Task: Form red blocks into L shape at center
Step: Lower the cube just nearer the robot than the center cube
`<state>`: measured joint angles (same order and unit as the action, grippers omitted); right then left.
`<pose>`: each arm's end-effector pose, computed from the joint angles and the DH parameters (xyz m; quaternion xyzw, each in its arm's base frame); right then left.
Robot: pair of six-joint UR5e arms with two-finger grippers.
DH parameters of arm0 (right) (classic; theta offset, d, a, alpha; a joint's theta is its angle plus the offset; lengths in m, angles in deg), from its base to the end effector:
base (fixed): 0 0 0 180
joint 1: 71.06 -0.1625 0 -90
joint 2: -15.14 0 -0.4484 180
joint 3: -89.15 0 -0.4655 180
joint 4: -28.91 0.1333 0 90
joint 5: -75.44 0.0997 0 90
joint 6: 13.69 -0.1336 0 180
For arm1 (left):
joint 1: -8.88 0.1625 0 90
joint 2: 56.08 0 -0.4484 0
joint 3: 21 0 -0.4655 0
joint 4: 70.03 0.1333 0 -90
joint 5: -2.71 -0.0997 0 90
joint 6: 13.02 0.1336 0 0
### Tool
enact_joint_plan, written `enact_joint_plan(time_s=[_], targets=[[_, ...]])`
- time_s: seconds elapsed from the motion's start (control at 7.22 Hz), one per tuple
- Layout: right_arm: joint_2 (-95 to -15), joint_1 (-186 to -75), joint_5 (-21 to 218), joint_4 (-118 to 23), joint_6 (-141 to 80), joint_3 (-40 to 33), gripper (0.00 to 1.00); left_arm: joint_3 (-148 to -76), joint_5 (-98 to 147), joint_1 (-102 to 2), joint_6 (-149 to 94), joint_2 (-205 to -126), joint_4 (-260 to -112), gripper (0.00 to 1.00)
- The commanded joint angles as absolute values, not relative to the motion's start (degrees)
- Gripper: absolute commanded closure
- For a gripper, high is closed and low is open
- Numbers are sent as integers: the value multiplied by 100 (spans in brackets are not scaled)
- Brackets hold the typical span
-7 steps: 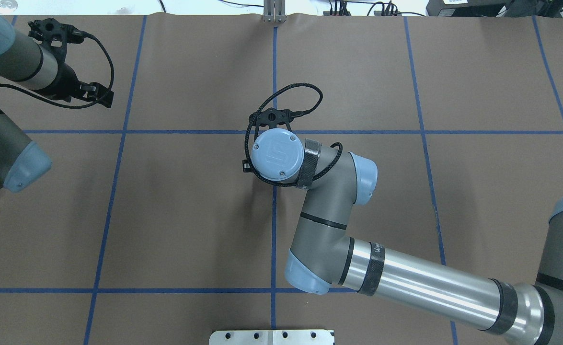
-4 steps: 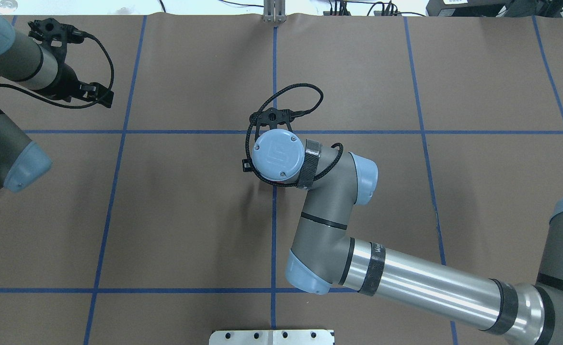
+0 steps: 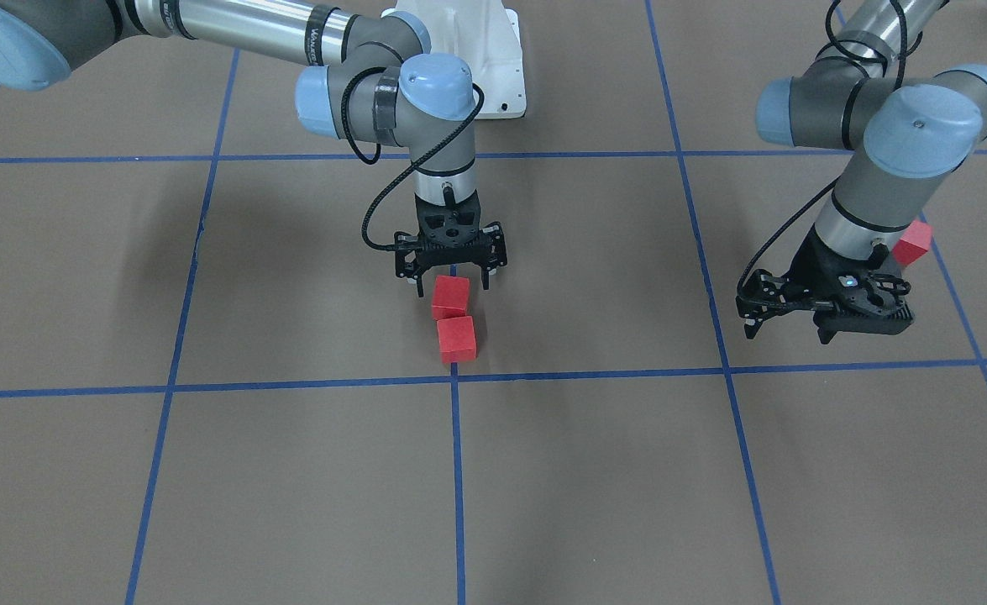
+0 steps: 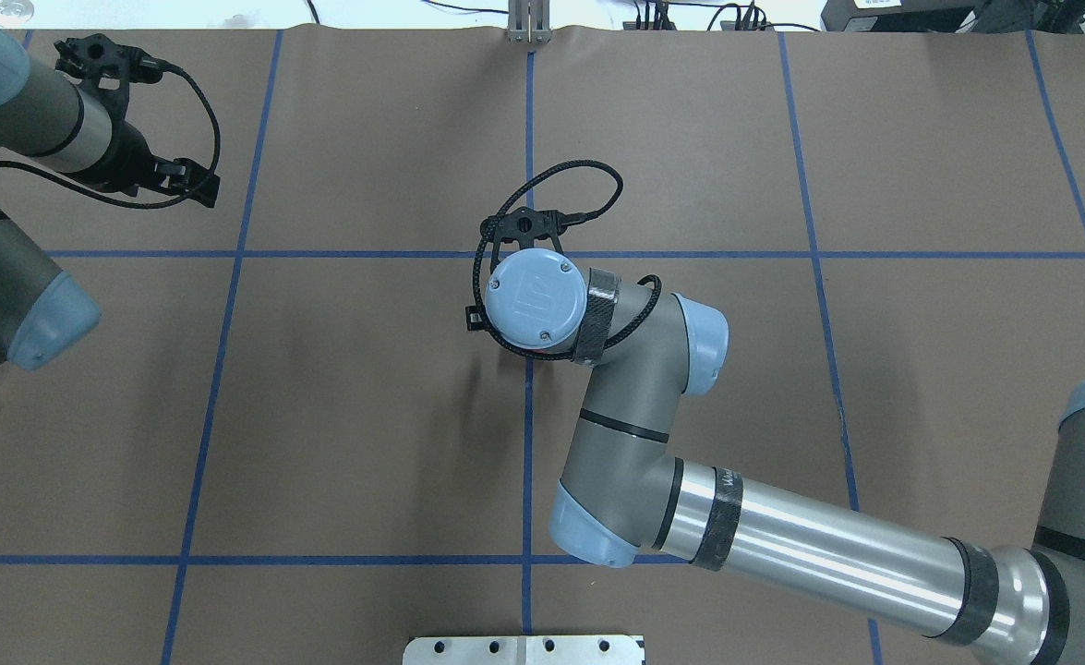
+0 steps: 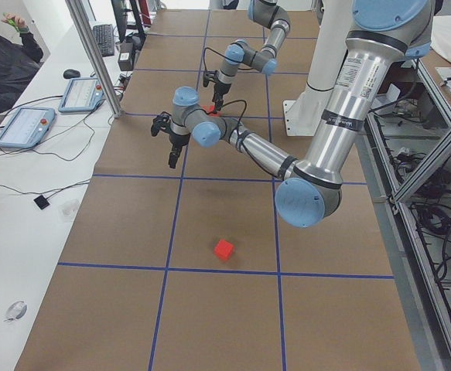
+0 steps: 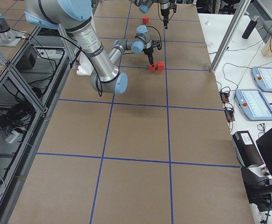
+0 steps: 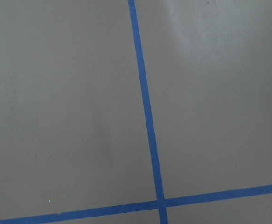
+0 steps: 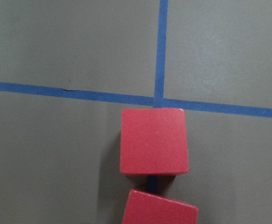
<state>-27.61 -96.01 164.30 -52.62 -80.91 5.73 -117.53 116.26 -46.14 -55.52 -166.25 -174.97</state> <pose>-0.7120 -0.4812 0.1755 0.1765 -0.3766 0.0214 0.9092 0.3509 -0.6410 0.3995 0.1520 0.3665 0.0124 0.9178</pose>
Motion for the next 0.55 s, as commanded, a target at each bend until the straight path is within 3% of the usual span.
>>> enact_joint_plan(time_s=[0.0, 0.42], targets=[[-2775, -9610, 16430, -5257, -8093, 557, 2, -11751, 11626, -4614, -5556, -16621, -17506, 0], [-2731, -9689, 16508, -5274, -8084, 513, 2, -11751, 11626, -4640, -5504, -16621, -17515, 0]])
